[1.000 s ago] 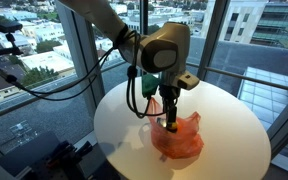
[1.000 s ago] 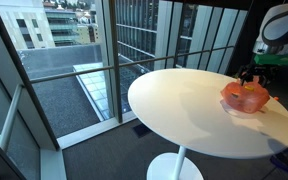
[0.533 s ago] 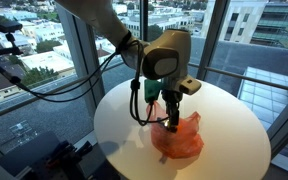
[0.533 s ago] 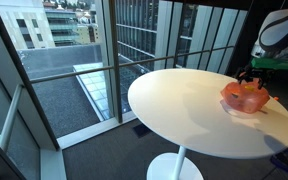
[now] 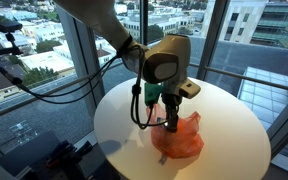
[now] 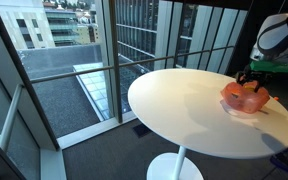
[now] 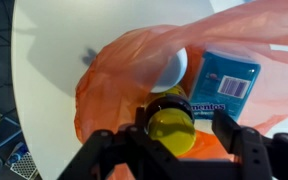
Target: Pick up the brown medicine bottle with the yellow lid from the orange plastic bag and put it on the table
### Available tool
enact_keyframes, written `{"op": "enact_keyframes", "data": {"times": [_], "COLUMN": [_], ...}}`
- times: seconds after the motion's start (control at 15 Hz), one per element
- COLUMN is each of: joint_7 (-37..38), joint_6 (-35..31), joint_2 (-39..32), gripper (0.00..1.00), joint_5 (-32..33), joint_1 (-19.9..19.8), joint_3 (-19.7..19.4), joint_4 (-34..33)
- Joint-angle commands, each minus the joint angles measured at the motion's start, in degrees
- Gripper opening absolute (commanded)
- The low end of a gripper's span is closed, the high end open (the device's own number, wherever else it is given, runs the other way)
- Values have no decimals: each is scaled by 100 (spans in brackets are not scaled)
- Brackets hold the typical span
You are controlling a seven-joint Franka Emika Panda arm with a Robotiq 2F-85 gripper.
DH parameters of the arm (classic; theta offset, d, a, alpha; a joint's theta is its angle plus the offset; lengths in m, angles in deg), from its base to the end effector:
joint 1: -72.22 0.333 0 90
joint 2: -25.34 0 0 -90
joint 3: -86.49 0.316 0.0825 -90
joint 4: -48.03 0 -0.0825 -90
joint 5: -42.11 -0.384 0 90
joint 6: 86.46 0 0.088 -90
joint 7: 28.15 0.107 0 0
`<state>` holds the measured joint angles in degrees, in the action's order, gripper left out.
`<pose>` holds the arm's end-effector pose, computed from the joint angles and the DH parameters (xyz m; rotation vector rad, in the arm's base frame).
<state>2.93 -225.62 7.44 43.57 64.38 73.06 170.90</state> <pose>0.5296 -0.2053 0.2584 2.7588 -1.3055 -0.0194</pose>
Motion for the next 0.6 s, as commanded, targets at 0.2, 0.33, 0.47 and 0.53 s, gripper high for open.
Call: {"op": "enact_keyframes", "data": {"times": [0.2,0.33,0.47,0.53], "joint_7": [11,74,154,202], "joint_6": [-262,-281,-235,-224], "joint_2": [189,330,500,578], "gripper": [20,20,20,20], "joint_5": [71,141,232,300], "joint_1": [127,211,323,384], "joint_3": [-102,-104,-86,-79], "joint_4": [50,103,131,131]}}
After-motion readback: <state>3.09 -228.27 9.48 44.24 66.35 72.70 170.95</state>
